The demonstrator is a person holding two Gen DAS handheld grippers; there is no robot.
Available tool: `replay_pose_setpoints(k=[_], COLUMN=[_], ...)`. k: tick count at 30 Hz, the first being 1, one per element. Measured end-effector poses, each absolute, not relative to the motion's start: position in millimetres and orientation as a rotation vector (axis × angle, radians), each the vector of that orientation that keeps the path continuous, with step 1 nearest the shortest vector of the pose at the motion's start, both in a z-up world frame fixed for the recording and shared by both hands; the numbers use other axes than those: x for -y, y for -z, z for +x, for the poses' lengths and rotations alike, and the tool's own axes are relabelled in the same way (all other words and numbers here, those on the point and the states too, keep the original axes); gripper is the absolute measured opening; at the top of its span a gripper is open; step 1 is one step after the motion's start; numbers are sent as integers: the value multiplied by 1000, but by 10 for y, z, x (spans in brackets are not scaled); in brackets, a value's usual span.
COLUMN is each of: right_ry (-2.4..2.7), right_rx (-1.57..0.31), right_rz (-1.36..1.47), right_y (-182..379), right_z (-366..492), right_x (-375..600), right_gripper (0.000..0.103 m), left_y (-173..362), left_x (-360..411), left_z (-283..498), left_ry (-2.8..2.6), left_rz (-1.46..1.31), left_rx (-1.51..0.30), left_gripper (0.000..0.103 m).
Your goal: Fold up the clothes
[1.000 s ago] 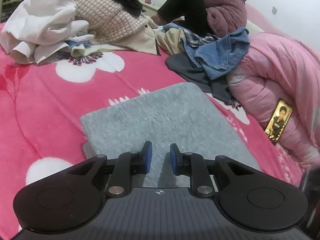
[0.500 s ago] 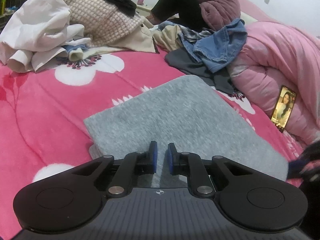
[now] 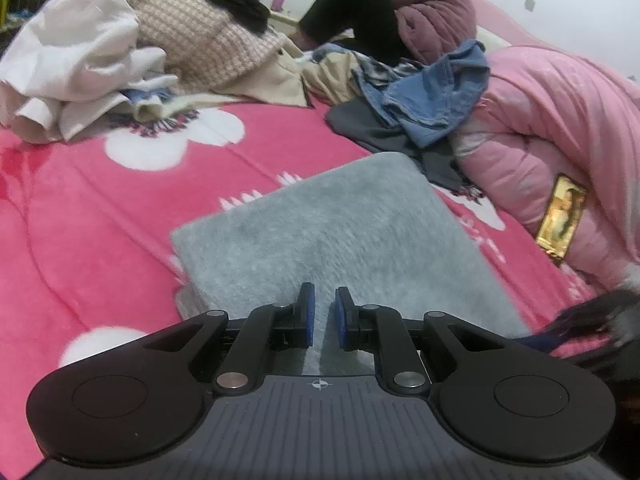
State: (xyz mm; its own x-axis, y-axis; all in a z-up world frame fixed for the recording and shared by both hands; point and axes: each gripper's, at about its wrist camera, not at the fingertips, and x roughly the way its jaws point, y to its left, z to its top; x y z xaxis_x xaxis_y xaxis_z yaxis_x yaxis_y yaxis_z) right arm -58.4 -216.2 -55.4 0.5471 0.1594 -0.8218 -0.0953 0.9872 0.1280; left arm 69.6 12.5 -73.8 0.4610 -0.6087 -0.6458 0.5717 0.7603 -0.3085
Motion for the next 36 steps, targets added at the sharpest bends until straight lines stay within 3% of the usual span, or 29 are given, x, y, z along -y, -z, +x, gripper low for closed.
replay_pose_setpoints(k=[7,10,13,19,27,28,29,32,33,36], right_ry=[-101,-86,-66,-91,-109,-122,-143,-189,-198,-251], right_rx=[-731,-763,-923,-851,-879,-865,-842,-796,-797,-860], right_rz=[90,106,91,122,149,166,196,296,331,496], right_y=[-292,8,623,254,689,622,524,309,290,444], right_z=[-327,88,413,528,1253,1216,1116,766,648,372], right_x=[2315,2328,2305,2345,2313,2349,2417,2717,2835,3192], right_gripper=[21,21,23,23,22,22,26,49,58,72], left_y=[742,744,761,772,717,682,636,528,536,651], left_x=[-131,-136,-162,-213,-210,-233,-292,-550,-628,-823], left_z=[691,670,664,671,561,532,485,312,292,314], left_ry=[721,720,725,734,726,725,728,732,730,715], left_rz=[-62,-59,-59,-73,-16,-11,-9,-17,-41,-158], left_rx=[-815,-806,-807,-813,-784,-782,-771,-740,-763,-864], left_gripper=[14,14,14,14,17,23,41,73,77,85])
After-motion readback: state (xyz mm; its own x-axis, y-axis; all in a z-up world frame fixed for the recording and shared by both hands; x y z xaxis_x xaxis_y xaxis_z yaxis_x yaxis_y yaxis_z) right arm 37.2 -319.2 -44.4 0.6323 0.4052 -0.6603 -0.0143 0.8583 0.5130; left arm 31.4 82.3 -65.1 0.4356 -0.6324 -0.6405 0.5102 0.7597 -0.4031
